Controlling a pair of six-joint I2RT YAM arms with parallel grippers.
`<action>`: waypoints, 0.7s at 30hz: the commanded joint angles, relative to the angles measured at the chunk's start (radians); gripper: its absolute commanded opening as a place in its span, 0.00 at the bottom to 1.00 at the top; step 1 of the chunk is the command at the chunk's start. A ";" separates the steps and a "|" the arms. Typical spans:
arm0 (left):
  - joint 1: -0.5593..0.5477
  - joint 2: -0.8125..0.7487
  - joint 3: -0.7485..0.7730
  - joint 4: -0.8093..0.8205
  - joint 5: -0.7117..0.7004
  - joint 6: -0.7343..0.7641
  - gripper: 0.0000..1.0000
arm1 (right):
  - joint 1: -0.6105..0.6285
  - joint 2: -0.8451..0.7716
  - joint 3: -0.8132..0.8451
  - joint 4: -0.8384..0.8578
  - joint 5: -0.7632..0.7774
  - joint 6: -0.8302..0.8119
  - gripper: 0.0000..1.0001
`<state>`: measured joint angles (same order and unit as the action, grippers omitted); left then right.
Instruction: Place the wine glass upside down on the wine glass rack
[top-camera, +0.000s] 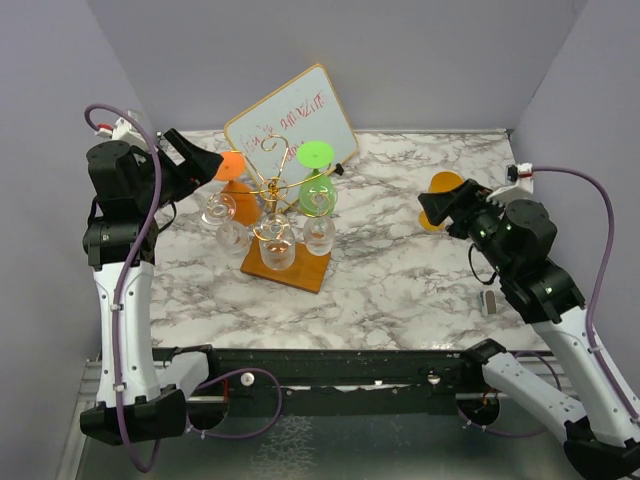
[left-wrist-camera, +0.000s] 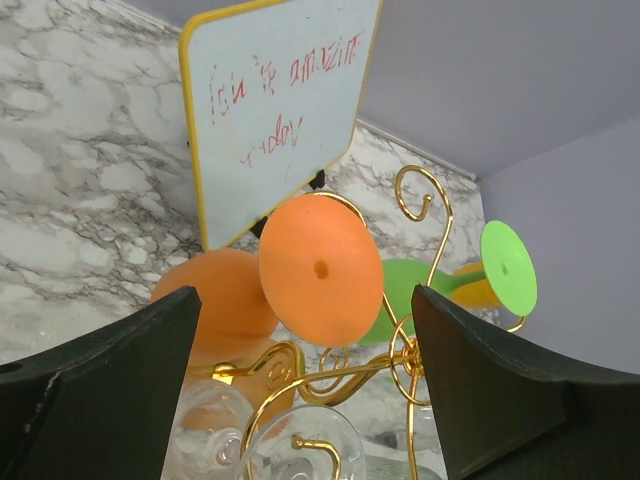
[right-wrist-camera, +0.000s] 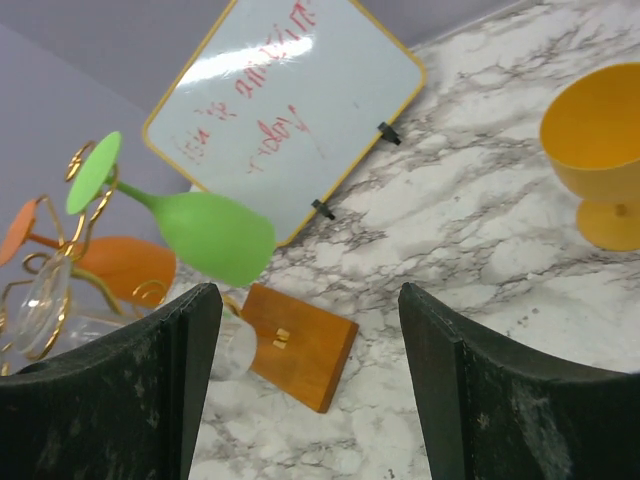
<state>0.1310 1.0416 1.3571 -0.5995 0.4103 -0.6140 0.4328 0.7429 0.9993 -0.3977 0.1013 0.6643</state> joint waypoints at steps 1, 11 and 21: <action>-0.028 -0.023 0.082 -0.080 -0.097 0.135 0.89 | 0.004 0.070 0.055 -0.059 0.174 -0.096 0.76; -0.124 -0.033 0.158 -0.085 0.094 0.299 0.95 | 0.003 0.456 0.226 -0.106 0.441 -0.210 0.70; -0.204 -0.053 0.162 -0.107 -0.006 0.317 0.97 | -0.001 0.771 0.299 -0.072 0.588 -0.290 0.73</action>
<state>-0.0566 1.0157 1.5036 -0.6865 0.4606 -0.3130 0.4328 1.4460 1.2541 -0.4599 0.6262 0.4301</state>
